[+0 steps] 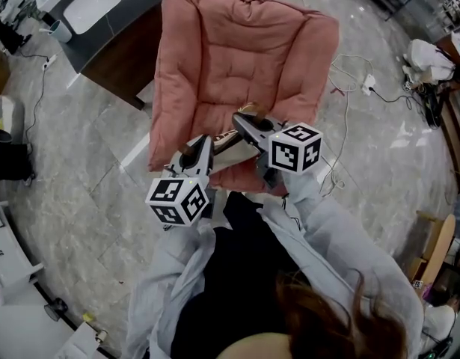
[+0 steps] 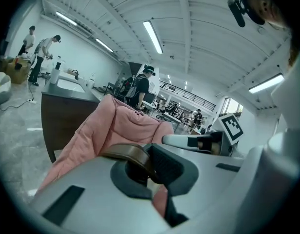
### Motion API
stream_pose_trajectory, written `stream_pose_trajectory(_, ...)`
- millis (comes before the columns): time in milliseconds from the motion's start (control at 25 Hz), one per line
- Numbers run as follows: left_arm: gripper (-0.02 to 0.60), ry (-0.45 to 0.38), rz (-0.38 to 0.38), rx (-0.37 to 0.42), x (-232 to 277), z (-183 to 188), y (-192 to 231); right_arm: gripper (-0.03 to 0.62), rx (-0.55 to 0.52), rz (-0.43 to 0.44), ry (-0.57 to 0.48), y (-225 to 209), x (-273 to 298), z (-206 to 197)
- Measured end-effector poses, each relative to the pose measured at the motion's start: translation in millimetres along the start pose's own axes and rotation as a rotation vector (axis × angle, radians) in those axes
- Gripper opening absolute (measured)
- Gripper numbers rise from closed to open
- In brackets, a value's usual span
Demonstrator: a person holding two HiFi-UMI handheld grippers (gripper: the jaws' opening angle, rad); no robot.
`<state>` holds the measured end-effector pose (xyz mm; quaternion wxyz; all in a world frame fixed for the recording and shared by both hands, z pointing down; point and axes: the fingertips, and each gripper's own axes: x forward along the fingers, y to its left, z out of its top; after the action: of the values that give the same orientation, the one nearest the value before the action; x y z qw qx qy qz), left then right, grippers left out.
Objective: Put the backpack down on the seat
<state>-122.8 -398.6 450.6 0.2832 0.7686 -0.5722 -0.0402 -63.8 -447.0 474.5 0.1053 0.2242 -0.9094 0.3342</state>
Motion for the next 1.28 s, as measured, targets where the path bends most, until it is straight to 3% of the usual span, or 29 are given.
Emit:
stream_pose_trajectory(360,0.014,-0.016,0.045,-0.038,19.4,3.0,10.0,0.008,-0.032,0.074,0.029,-15.8,25.4,16.6)
stream_pose_trajectory(520,0.014,0.027,0.027,-0.052,29.6,-19.0,-0.3,0.008,-0.003,0.090,0.057,-30.5,22.8,8.1)
stream_pose_trajectory(640,0.014,0.103,-0.005,-0.096,38.3,-54.7,-9.0,0.008,0.038,0.045,0.112,-52.1,10.5,-21.4)
stream_pose_trajectory(760,0.014,0.160,-0.042,-0.089,42.9,-82.9,-17.6,0.008,0.056,-0.001,0.137,-67.3,-7.3,-48.4)
stream_pose_trajectory(920,0.014,0.205,-0.088,-0.033,51.0,-93.7,-28.4,0.008,0.049,-0.058,0.101,-73.8,-26.8,-48.3)
stream_pose_trajectory(1280,0.014,0.275,-0.177,-0.048,41.1,-134.3,-46.6,0.008,0.068,-0.105,0.115,-74.1,-56.0,-84.4)
